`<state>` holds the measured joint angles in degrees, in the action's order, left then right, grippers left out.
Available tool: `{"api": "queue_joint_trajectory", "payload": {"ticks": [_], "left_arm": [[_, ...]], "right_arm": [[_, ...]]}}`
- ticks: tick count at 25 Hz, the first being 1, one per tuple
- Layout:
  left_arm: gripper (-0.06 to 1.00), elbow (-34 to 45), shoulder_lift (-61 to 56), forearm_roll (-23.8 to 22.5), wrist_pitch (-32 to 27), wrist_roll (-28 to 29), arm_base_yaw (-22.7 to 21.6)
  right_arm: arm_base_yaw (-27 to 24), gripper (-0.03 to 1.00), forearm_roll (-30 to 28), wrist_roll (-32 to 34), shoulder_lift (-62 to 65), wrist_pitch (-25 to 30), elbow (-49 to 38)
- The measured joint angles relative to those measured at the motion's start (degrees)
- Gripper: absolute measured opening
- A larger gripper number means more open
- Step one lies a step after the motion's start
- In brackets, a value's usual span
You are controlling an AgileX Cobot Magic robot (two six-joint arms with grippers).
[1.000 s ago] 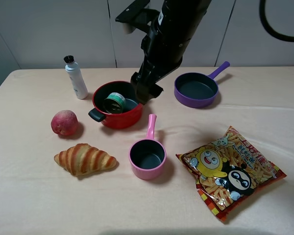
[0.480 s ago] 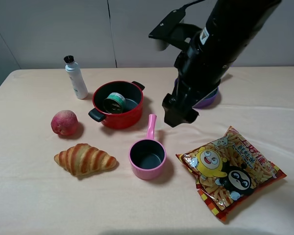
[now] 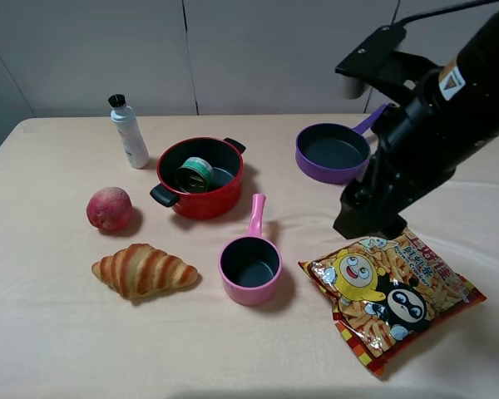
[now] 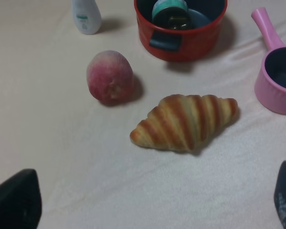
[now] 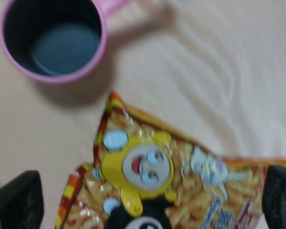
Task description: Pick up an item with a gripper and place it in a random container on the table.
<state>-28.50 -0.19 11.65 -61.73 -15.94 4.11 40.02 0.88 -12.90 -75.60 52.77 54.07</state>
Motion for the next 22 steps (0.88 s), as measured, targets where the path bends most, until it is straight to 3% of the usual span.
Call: {"api": "queue_joint_trajectory", "payload": {"ticks": [22], "left_arm": [[0.99, 0.0, 0.0, 0.0, 0.0, 0.05, 0.0]], "right_arm": [[-19.14, 0.69, 6.17, 0.48, 24.84, 0.34, -18.55]]}}
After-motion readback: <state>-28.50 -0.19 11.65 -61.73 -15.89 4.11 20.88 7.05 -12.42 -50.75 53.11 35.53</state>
